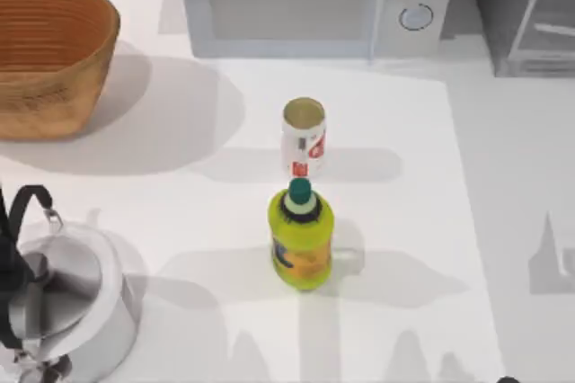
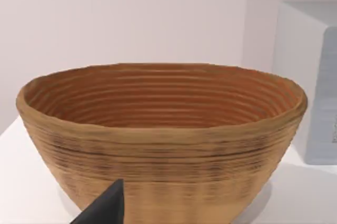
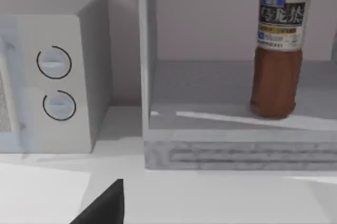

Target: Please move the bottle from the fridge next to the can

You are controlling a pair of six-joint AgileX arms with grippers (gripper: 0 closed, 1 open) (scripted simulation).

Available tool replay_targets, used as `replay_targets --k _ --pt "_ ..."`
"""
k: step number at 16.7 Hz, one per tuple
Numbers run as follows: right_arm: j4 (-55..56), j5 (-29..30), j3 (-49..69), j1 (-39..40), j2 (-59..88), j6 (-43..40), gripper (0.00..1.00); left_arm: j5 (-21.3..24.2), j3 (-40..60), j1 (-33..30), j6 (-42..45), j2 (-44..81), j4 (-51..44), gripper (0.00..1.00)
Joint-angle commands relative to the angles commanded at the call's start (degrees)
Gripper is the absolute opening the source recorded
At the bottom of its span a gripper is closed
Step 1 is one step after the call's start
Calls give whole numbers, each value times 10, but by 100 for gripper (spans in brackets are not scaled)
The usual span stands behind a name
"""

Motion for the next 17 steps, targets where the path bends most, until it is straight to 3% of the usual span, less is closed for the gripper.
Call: replay_targets --k 4,8,17 --pt "15 -2 14 -4 18 0 100 0 0 0 0 0 0 100" --pt "94 -15 86 -23 127 1 100 0 0 0 0 0 0 100" --pt "367 -73 336 -85 683 5 100 0 0 0 0 0 0 100"
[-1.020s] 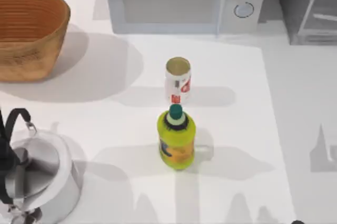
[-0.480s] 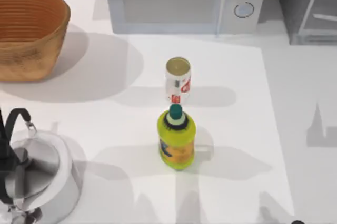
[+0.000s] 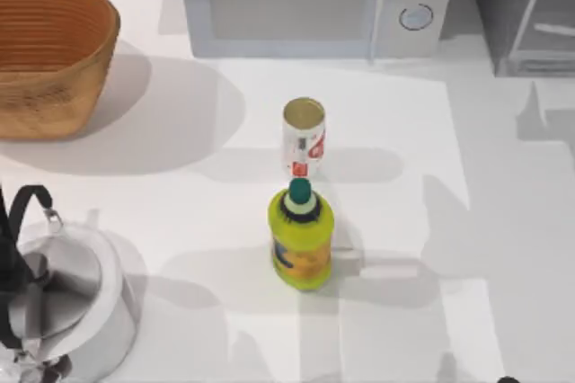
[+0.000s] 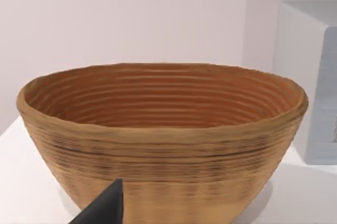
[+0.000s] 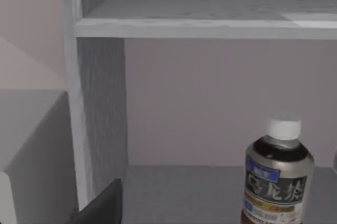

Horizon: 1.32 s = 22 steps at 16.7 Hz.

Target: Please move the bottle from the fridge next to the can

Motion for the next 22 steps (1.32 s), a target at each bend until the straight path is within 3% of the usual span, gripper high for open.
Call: replay_targets --k 5,9,22 --pt "144 -29 132 -34 315 1 100 0 0 0 0 0 0 100" --pt "227 -46 208 -52 468 1 100 0 0 0 0 0 0 100" --pt "236 -45 296 -53 553 1 100 0 0 0 0 0 0 100"
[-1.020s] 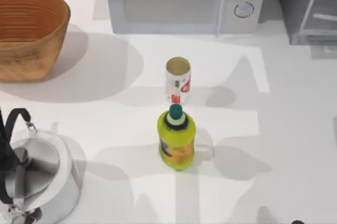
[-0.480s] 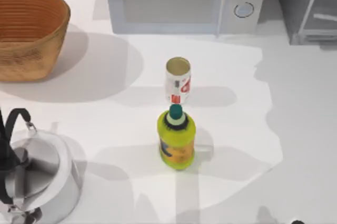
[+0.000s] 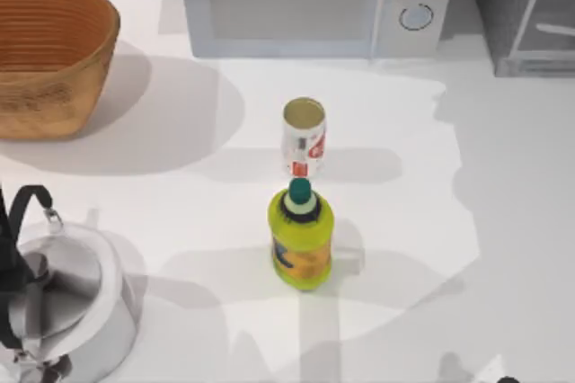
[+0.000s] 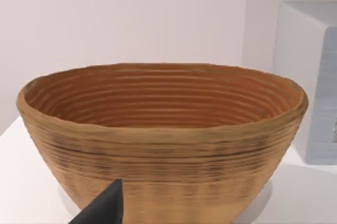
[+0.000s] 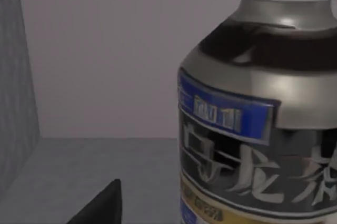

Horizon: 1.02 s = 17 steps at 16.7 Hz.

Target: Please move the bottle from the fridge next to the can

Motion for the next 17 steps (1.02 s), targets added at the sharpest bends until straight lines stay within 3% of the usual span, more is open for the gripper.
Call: replay_targets --k 5,10,17 --pt "-45 9 99 9 53 0 100 0 0 0 0 0 0 100" --pt "-52 11 113 10 60 -1 100 0 0 0 0 0 0 100" --pt "-52 11 113 10 60 -1 47 0 0 0 0 0 0 100"
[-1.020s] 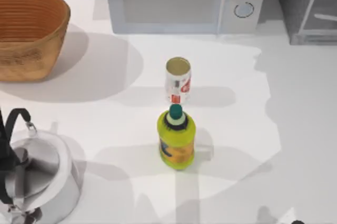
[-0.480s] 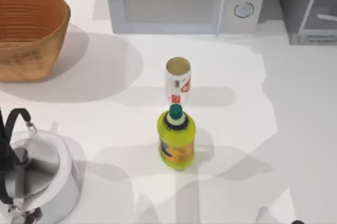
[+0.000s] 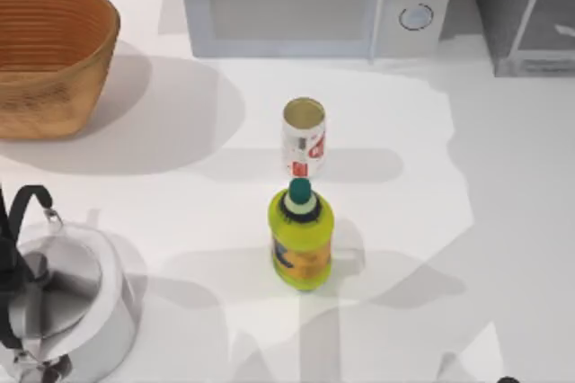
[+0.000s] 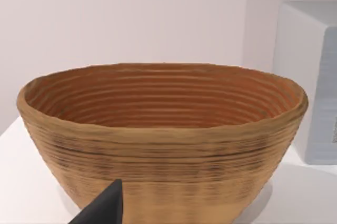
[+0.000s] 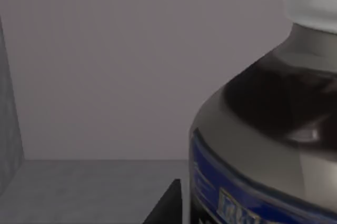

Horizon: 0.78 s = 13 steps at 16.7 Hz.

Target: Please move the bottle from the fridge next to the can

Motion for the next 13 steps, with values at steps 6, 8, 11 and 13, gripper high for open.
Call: replay_targets --k 6,8,11,13 --pt "0 0 0 0 0 0 2 0 0 0 0 0 0 100" --pt "0 0 0 0 0 0 0 0 0 0 0 0 0 100" --pt "0 0 0 0 0 0 0 0 0 0 0 0 0 100" --pt "0 0 0 0 0 0 0 0 0 0 0 0 0 100"
